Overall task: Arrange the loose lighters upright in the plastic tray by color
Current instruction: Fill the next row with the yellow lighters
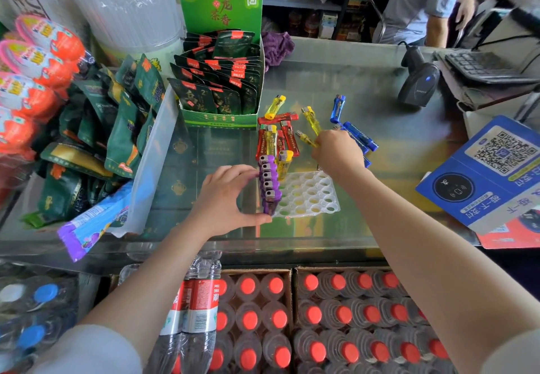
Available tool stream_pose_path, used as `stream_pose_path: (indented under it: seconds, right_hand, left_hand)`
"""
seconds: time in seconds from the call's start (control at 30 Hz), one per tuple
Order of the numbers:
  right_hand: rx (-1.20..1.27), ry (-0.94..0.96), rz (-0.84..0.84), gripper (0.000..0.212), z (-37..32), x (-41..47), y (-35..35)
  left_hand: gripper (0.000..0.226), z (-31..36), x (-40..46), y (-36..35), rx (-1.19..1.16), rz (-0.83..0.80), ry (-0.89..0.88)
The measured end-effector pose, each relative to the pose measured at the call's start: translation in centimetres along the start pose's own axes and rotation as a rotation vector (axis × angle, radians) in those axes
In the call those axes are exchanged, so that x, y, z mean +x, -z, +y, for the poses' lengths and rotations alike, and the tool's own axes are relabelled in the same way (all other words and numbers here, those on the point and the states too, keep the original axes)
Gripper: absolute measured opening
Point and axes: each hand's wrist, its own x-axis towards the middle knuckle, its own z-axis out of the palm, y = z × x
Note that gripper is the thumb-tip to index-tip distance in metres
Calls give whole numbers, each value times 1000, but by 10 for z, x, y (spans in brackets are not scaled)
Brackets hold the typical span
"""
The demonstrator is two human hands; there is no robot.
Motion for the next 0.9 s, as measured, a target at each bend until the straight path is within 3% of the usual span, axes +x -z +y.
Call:
stream_pose_path:
  seconds: [0.2, 0.3, 0.6, 0.9]
  right_hand:
    - [759, 3, 38, 12, 0, -29, 13]
    - [944, 40, -62, 13, 0, -51, 16]
    - [918, 11, 0, 15, -22, -84, -16]
    - [472, 253, 175, 26, -29, -80, -19]
  left_hand:
    - [90, 3, -1, 2, -19, 18, -2]
    - [88, 3, -1, 2, -21, 22, -7]
    - [87, 3, -2, 0, -21, 43, 4]
    - [86, 2, -2, 0, -38, 57, 1]
